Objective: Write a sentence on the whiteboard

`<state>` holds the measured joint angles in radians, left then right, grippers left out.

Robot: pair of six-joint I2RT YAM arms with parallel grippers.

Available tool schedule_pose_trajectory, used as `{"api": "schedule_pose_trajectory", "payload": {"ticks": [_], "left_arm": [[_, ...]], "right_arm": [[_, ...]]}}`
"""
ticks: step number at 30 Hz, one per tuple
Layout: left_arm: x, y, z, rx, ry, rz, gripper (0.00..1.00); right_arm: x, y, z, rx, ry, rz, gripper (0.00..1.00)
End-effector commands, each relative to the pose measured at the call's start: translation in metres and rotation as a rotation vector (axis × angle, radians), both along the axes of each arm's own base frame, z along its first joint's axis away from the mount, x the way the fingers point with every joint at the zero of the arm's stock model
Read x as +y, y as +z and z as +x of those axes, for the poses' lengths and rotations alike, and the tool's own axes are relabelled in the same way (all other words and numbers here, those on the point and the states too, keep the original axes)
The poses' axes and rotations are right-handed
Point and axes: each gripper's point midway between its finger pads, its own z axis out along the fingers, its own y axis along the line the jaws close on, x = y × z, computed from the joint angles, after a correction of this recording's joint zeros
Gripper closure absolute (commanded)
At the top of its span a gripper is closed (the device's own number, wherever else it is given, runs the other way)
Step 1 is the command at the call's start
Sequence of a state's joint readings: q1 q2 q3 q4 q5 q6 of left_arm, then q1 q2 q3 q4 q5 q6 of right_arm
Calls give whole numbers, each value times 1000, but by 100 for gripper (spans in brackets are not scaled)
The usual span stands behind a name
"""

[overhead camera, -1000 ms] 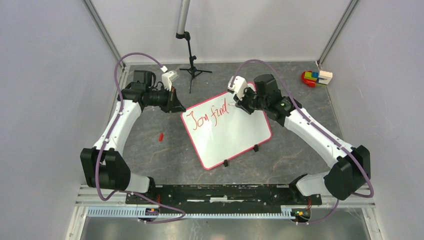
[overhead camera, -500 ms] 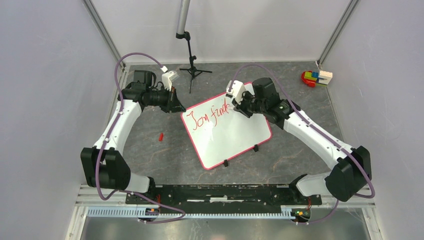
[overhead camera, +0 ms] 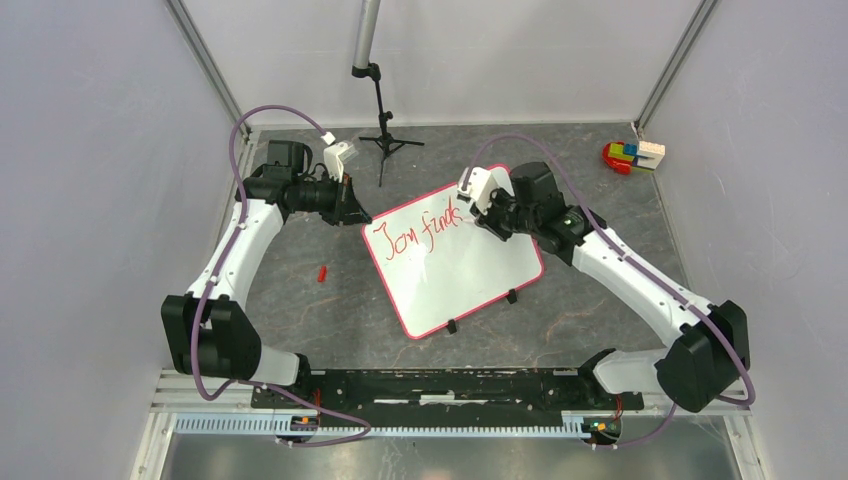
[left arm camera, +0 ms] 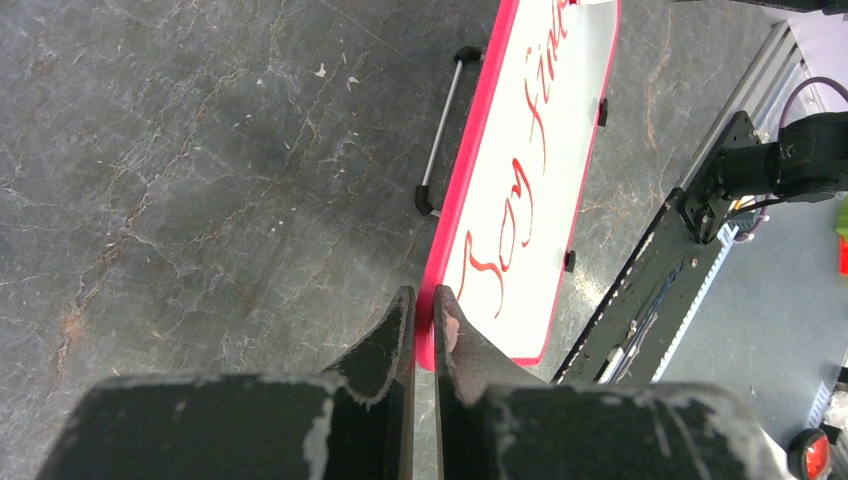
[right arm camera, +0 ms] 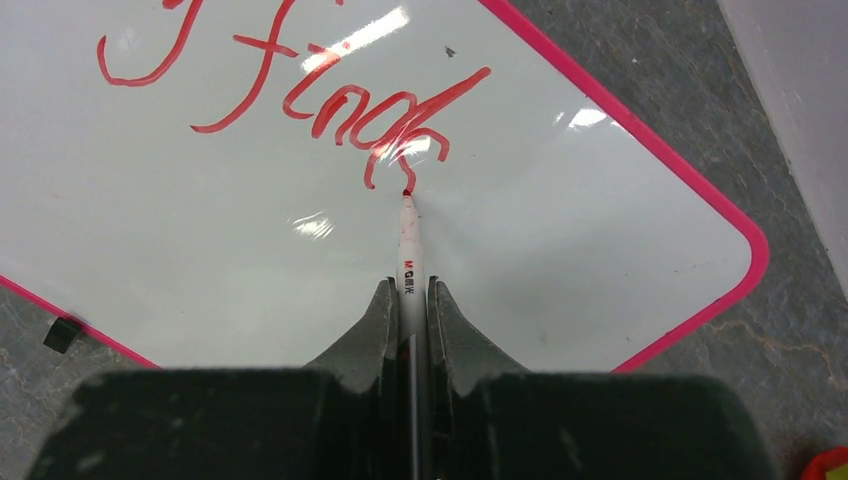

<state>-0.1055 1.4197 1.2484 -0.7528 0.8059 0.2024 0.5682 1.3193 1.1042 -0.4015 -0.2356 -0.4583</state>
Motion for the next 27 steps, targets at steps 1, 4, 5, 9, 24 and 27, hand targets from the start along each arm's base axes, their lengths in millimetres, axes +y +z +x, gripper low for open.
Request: {"api": "schedule_pose_trajectory", "payload": {"ticks": [1, 4, 5, 9, 24, 27], "left_arm": [[-8, -10, -8, 31, -46, 16, 93], [-8, -11, -8, 32, -46, 16, 93], [-9, -11, -8, 31, -47, 17, 93], [-9, -11, -7, 33, -49, 16, 92], [-9, -3, -8, 24, -34, 11, 59], [-8, -3, -9, 20, -32, 11, 46]], "right_arm": [[-5, -9, -10, 28, 9, -6, 100], [-1, -11, -14, 41, 25, 9, 100], [0, -9, -15, 39, 29, 15, 100], [10, 0, -17, 37, 59, 38, 100], [20, 47, -42, 25, 140, 123, 100], [23, 37, -57, 56, 178, 123, 100]]}}
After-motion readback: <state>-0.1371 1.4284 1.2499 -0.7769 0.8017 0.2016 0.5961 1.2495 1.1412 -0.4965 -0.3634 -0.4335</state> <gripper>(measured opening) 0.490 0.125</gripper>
